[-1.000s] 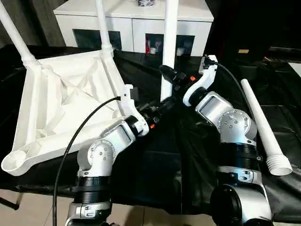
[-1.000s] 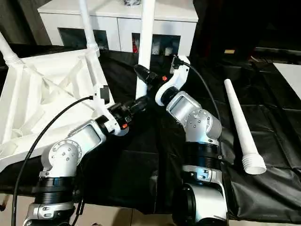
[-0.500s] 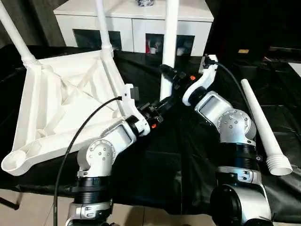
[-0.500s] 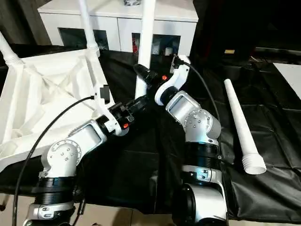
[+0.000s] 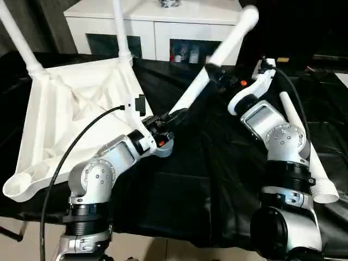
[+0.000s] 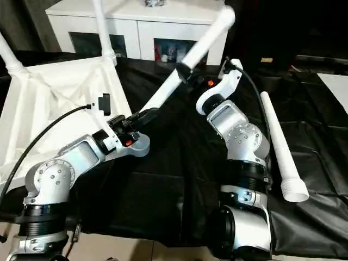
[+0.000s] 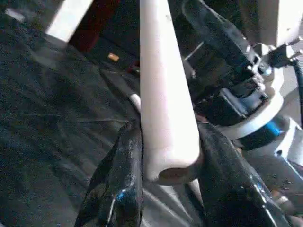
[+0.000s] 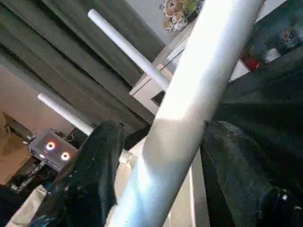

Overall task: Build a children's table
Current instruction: Insert table leg to table base

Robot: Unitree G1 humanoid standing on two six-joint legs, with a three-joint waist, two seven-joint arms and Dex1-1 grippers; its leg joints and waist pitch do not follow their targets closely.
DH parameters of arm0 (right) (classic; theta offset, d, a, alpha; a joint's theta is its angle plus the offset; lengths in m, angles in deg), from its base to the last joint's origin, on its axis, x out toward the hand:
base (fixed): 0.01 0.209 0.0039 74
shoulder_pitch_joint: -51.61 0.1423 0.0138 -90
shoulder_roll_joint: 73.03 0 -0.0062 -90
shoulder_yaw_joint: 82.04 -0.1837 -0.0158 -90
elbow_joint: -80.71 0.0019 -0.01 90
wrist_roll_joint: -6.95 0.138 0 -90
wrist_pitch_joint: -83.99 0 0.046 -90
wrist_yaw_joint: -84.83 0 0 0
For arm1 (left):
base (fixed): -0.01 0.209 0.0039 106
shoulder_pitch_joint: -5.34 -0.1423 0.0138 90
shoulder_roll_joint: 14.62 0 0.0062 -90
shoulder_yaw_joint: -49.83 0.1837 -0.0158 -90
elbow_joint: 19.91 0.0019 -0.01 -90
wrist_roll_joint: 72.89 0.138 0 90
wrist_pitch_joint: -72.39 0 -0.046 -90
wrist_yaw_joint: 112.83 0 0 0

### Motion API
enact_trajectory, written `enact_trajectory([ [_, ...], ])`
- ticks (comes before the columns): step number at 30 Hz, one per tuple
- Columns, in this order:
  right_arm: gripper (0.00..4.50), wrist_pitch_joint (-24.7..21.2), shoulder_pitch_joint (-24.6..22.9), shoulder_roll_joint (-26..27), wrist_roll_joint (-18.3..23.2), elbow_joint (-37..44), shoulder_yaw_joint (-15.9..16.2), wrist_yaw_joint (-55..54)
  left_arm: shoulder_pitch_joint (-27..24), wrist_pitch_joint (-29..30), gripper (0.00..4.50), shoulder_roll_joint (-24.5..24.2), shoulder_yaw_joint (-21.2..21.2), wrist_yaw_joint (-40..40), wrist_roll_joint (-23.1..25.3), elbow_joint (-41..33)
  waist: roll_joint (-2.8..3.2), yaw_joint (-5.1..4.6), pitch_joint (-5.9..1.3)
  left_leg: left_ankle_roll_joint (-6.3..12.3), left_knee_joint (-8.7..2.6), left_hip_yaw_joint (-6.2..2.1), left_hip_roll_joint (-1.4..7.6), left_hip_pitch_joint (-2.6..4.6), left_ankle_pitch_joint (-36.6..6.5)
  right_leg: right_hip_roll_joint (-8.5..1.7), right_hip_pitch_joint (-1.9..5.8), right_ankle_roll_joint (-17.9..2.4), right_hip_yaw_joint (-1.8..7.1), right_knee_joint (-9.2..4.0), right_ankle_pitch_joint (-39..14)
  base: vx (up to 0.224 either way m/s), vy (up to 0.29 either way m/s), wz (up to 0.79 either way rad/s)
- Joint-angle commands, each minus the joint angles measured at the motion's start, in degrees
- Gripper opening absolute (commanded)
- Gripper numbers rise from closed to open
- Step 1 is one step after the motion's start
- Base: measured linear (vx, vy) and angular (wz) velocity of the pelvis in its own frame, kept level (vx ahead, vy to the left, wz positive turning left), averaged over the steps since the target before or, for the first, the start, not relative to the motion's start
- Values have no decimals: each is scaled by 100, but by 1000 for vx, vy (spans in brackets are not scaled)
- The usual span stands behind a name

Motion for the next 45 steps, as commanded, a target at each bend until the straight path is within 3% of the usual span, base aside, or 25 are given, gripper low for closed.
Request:
enact_trajectory([
  [1,339,-183,-112,-152,-76,122,206,22,23,-62,135,-85,1,-94,-106,-152,29,8,-417,64,-411,47,73,28,7,-176,412,-1371,116,-309,419,0,0,0],
  [10,420,-408,-602,-411,-298,299,613,130,-52,-42,135,-255,-64,-203,-99,-162,30,4,-424,62,-401,47,71,15,32,-177,424,-1415,119,-303,463,0,0,0],
  [19,422,-297,-724,-690,-500,266,800,211,-39,-124,135,-332,-186,-208,-154,-136,21,8,-411,10,-415,44,76,17,-133,-180,420,-1367,124,-319,187,0,0,0],
  [23,422,177,-852,-1081,-933,334,1127,440,-41,-120,134,-441,-234,-249,-156,-176,12,33,-411,18,-403,46,79,13,-64,-183,418,-1358,118,-321,234,0,0,0],
  [24,422,1188,-926,-1538,-1666,314,1499,668,-42,-117,134,-625,-243,-286,-84,-189,2,36,-419,29,-389,54,76,0,-13,-189,419,-1346,119,-313,303,0,0,0],
  [25,436,1378,-938,-1652,-1836,301,1606,714,-43,-113,134,-668,-241,-297,-68,-191,1,50,-424,12,-380,48,82,3,7,-198,418,-1330,110,-315,286,0,0,0],
  [26,444,1852,-962,-1944,-2275,264,1894,815,-43,-109,134,-790,-219,-345,-8,-190,42,58,-424,10,-371,50,63,17,35,-180,417,-1313,112,-306,296,0,0,0],
  [28,450,2703,-951,-2478,-2974,184,2383,1047,-34,-108,134,-1150,-117,-545,157,-195,12,27,-408,47,-366,61,40,-8,-59,-168,433,-1264,119,-321,172,0,0,0],
  [29,450,2829,-935,-2559,-3048,171,2440,1109,-32,-106,134,-1240,-88,-603,190,-203,17,24,-404,66,-370,59,48,-1,-123,-170,423,-1267,115,-327,96,0,0,0],
  [32,450,3720,-805,-3040,-3835,-5,2950,1041,-7,-1,134,-1600,-15,-833,245,-255,8,-37,-389,116,-371,56,60,-5,-263,-175,405,-1334,105,-340,-176,0,0,0],
  [37,450,5166,-406,-3781,-5560,-743,4077,383,-94,141,134,-2422,486,-1470,458,-551,-12,-78,-383,150,-361,58,64,13,-349,-166,373,-1433,97,-330,-386,0,0,0],
  [39,450,5619,-242,-3944,-6182,-1128,4389,87,-110,156,134,-2700,617,-1640,518,-635,-41,-114,-369,168,-354,87,39,3,-398,-140,372,-1452,106,-330,-379,0,0,0],
  [45,450,6245,296,-4199,-7337,-2152,5032,-788,-141,195,134,-3395,786,-2161,641,-846,-36,-166,-380,132,-328,92,21,-10,-443,-112,381,-1452,105,-278,-210,0,0,0],
])
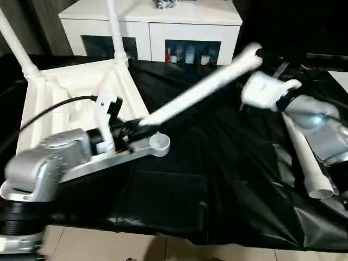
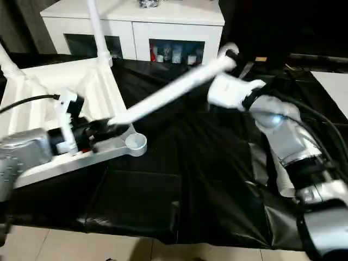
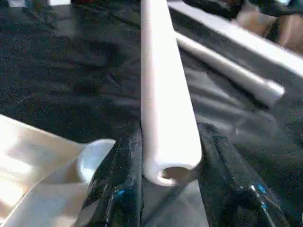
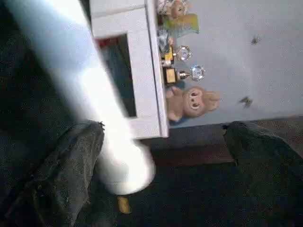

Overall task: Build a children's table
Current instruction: Insert table leg to table base

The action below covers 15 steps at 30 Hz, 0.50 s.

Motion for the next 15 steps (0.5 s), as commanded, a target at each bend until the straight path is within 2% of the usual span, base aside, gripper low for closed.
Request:
enact_trajectory([
  [1,450,229,214,-101,-334,-304,207,-244,26,-10,134,-115,32,-195,29,-194,-37,-22,-393,141,-341,90,19,-13,-475,-104,394,-1445,108,-294,-186,0,0,0],
  [7,450,552,385,-93,-719,-1068,516,-479,8,-29,134,-328,-86,-612,-242,-420,-41,-28,-401,197,-327,101,18,-16,-491,-99,392,-1516,105,-268,-6,0,0,0],
  [9,450,734,438,-65,-841,-1297,587,-607,8,-25,134,-370,-143,-695,-339,-470,-68,-19,-404,222,-322,110,16,-17,-472,-101,390,-1548,107,-263,30,0,0,0],
  [10,450,929,493,-25,-891,-1538,638,-682,26,-9,134,-390,-209,-745,-414,-486,-61,-19,-404,223,-322,106,18,-22,-456,-103,397,-1548,106,-257,50,0,0,0],
  [12,450,1027,537,-4,-958,-1699,695,-772,20,15,134,-446,-237,-848,-478,-513,-73,-35,-391,233,-317,115,10,-25,-536,-91,378,-1544,99,-264,-73,0,0,0],
  [15,450,1096,641,40,-953,-1974,712,-840,-60,8,134,-622,-217,-1056,-472,-567,-57,-57,-387,212,-322,106,19,-16,-665,-100,376,-1467,104,-273,-277,0,0,0],
])
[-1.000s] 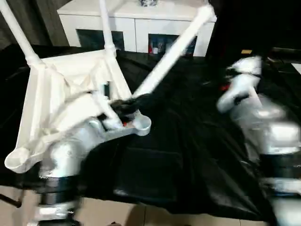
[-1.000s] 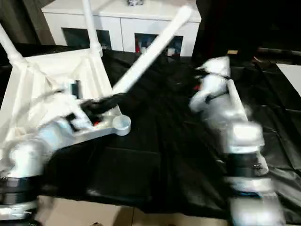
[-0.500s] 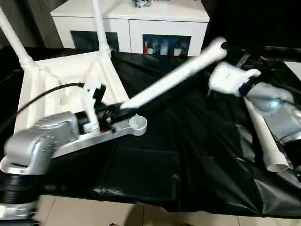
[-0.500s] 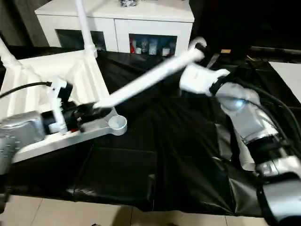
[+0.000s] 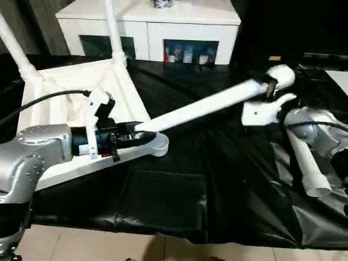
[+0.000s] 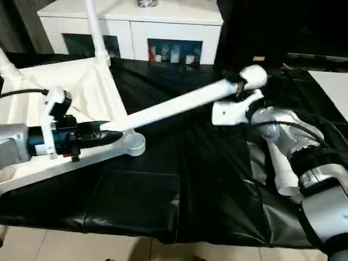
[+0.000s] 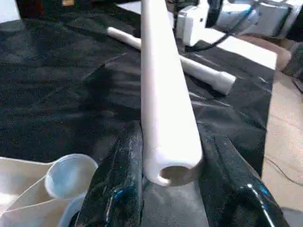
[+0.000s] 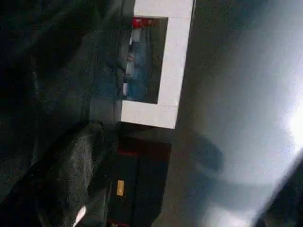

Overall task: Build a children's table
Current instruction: Insert table leg to table base

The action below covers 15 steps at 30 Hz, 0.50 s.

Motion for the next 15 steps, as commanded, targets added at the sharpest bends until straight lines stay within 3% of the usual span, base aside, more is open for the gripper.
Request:
enact_trajectory([
  [1,450,64,161,-1,-27,-134,33,-31,-35,5,134,-102,-112,-143,-95,-147,-49,-30,-389,206,-334,105,25,-16,-691,-100,371,-1459,102,-294,-310,0,0,0],
  [2,423,112,180,-2,-15,-186,10,-32,-62,-15,134,-148,-131,-196,-98,-140,-49,-28,-392,199,-333,105,27,-12,-696,-99,371,-1451,105,-292,-315,0,0,0],
  [5,411,221,214,-3,-20,-282,-9,-46,-79,-23,134,-186,-151,-233,-112,-125,-44,-29,-391,203,-328,107,28,-13,-699,-92,362,-1462,104,-284,-258,0,0,0],
  [8,373,341,263,-6,-33,-426,-1,-98,-75,-80,134,-226,-173,-218,-75,-51,-42,-37,-385,176,-325,108,29,0,-873,-91,342,-1464,102,-294,-446,0,0,0],
  [11,369,395,295,-2,-37,-538,9,-108,-70,-127,134,-245,-200,-214,-24,19,-49,-41,-366,118,-328,104,27,-7,-1060,-90,331,-1386,104,-312,-739,0,0,0],
  [13,328,468,292,16,-15,-592,3,-58,-76,-152,134,-253,-218,-224,3,46,-56,-46,-364,83,-327,102,27,-1,-1166,-90,312,-1332,106,-323,-906,0,0,0],
  [15,326,474,291,18,-11,-596,1,-51,-77,-154,134,-254,-219,-225,5,46,-51,-46,-362,77,-327,99,27,-1,-1200,-89,306,-1324,105,-322,-940,0,0,0],
])
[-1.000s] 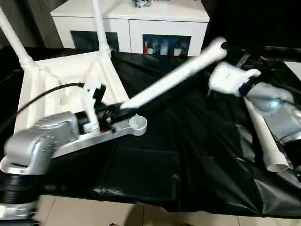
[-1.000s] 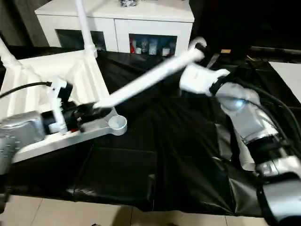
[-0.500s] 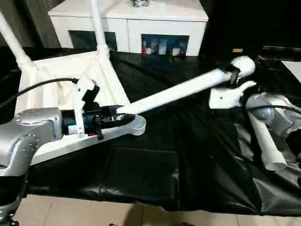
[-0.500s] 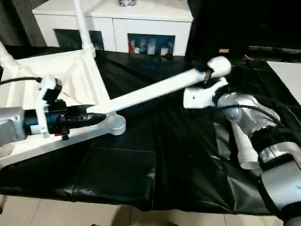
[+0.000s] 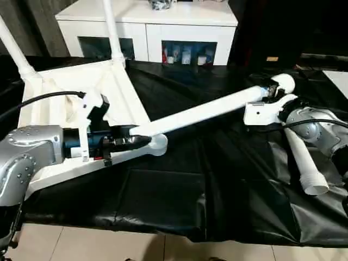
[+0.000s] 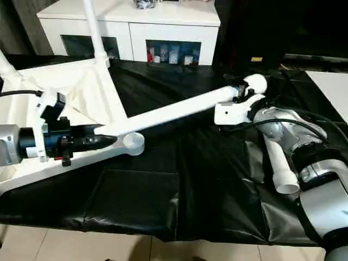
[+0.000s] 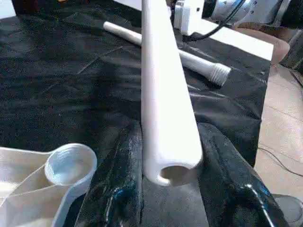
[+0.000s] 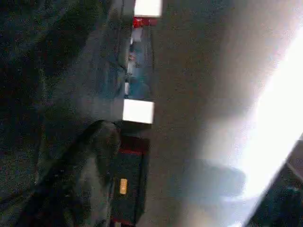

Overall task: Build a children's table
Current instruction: Insert table leg to table base

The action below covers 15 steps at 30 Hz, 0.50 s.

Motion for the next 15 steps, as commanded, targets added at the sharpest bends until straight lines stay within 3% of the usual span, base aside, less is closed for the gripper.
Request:
enact_trajectory([
  [1,317,55,79,9,26,-42,-6,38,31,-112,134,-62,-154,-19,3,18,-46,-42,-370,82,-383,96,24,-12,-1177,-87,316,-1327,100,-374,-882,0,0,0],
  [2,290,55,79,9,26,-42,-6,38,31,-112,134,-62,-154,-19,3,18,-46,-42,-370,82,-383,96,24,-12,-1177,-87,316,-1327,100,-374,-882,0,0,0],
  [12,203,204,68,114,77,-245,-19,73,-13,-186,134,-79,-231,17,36,57,-46,-105,-387,146,-371,90,19,-33,-1081,-90,331,-1401,92,-356,-705,0,0,0],
  [15,191,222,73,131,118,-299,-55,96,147,-276,134,13,-364,466,292,418,-44,-134,-381,167,-366,91,18,-42,-1162,-83,324,-1380,86,-370,-853,0,0,0],
])
